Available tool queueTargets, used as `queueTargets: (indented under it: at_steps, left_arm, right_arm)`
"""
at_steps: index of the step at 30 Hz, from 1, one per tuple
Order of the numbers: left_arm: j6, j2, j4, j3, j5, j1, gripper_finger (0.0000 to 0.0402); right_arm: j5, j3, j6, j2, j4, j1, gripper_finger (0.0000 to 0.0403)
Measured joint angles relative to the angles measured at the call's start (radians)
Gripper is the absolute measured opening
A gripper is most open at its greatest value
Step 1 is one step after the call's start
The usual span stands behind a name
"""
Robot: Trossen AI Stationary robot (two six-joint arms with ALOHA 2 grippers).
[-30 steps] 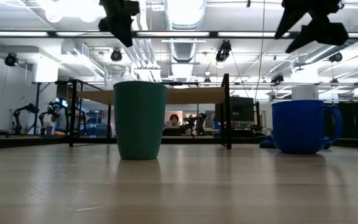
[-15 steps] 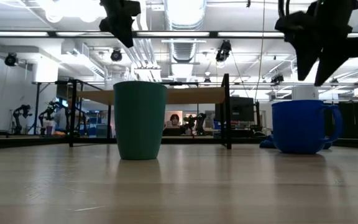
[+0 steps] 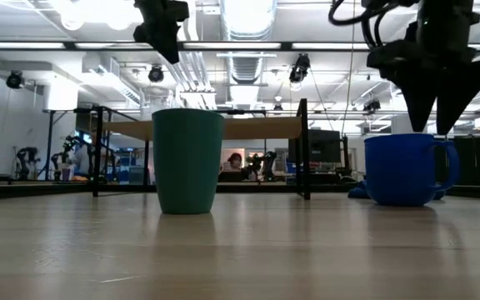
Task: Stack small to large cups/mugs on shelf
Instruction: Put the blue cup on the shelf
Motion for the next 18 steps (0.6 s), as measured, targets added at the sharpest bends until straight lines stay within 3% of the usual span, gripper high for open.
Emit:
queueTargets:
  at_steps: [13, 18]
  left_arm:
    - [0.001, 0.000, 0.000, 0.000, 0.000, 0.000, 0.0083]
    - [0.001, 0.000, 0.000, 0.000, -0.001, 0.000, 0.0083]
  right_arm:
    - [-0.008, 0.019, 0.089, -0.008, 0.040, 0.156, 0.0192]
    - [0.109, 0.019, 0.188, 0.035, 0.044, 0.248, 0.0192]
